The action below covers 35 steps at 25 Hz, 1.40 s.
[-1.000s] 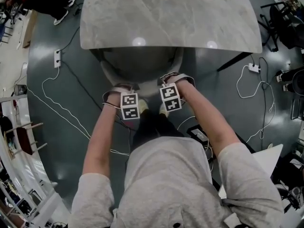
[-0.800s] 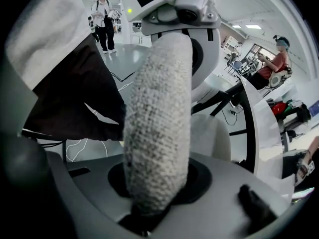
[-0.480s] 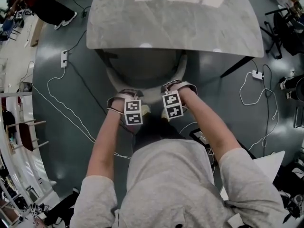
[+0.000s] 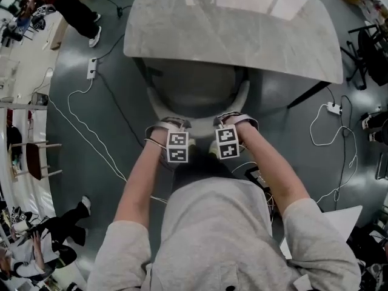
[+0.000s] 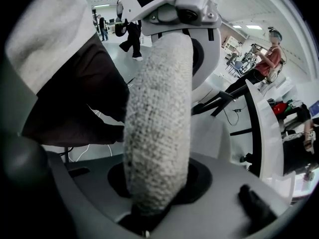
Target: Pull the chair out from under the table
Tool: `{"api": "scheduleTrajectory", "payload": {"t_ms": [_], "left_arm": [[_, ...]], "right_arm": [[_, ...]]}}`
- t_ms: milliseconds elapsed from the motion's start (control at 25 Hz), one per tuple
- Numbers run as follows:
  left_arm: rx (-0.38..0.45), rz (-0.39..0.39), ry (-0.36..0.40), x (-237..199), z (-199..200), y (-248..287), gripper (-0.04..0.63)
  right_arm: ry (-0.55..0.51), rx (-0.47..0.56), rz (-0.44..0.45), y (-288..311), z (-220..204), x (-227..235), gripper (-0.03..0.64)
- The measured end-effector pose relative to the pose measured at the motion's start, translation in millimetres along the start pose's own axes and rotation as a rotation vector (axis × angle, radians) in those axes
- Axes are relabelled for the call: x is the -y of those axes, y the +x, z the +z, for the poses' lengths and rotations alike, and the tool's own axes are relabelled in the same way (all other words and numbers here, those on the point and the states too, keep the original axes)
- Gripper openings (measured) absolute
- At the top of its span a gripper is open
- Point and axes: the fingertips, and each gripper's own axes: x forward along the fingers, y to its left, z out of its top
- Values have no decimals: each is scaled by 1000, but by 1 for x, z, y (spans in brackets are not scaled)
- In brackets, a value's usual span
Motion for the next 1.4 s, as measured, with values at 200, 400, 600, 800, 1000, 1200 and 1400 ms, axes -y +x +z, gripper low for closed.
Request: {"api": "scheduleTrajectory", "payload": {"t_ms": [200, 400, 600, 800, 1000, 1200, 1400], "left_arm": [[-1, -1, -5, 10, 4, -2, 84], [3, -4, 4, 20, 1, -4, 84], [5, -2, 13, 30, 5, -3, 84], [-2, -5, 13, 48, 13, -6, 84], [0, -13, 12, 77, 23, -3, 84], [1, -18, 20, 94, 24, -6, 84], [-3, -15, 30, 119, 33, -9, 84]], "right_arm": [[-1, -1, 2, -2, 1, -10, 95], [6, -3, 6, -2, 10, -18, 97], [15, -6, 1, -2, 11, -30, 97], [20, -3, -2, -6, 15, -48, 97], [15, -8, 4, -4, 17, -79, 97], [32, -11, -1, -5, 26, -95, 97], [38, -9, -5, -9, 33, -122, 97]]}}
